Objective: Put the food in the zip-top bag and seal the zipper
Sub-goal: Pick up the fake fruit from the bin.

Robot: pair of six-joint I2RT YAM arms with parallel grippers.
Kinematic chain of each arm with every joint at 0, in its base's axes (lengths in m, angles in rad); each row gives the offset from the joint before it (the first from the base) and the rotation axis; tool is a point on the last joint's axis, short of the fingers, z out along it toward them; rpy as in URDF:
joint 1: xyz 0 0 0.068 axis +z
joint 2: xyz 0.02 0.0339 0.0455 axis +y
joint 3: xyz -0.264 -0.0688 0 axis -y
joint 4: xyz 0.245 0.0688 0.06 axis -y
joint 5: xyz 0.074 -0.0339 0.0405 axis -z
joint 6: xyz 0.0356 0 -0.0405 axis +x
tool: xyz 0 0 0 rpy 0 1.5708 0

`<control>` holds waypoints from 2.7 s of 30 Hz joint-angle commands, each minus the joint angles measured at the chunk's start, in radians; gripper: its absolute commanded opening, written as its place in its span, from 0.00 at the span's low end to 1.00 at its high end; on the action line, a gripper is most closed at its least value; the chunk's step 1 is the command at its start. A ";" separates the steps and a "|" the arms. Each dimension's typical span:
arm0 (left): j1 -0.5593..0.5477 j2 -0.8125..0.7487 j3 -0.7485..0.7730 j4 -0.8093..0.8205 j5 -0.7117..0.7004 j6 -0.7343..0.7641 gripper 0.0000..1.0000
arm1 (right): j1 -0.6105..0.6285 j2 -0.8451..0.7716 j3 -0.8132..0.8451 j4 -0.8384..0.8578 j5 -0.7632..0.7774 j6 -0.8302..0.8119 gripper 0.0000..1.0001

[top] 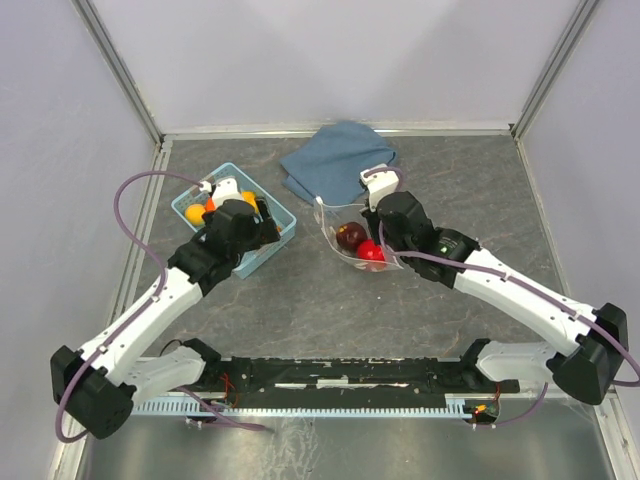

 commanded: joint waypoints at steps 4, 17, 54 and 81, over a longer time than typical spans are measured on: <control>0.152 0.114 0.091 -0.078 0.103 0.089 0.99 | 0.000 0.078 -0.028 0.046 0.111 -0.028 0.02; 0.253 0.306 0.220 -0.176 0.059 0.179 1.00 | 0.000 -0.018 -0.024 0.031 0.195 -0.105 0.02; 0.441 0.698 0.279 -0.223 0.214 0.303 0.89 | 0.000 -0.070 -0.121 0.093 0.224 -0.112 0.02; 0.441 0.582 0.243 -0.186 0.244 0.280 0.51 | 0.000 -0.062 -0.112 0.066 0.222 -0.099 0.02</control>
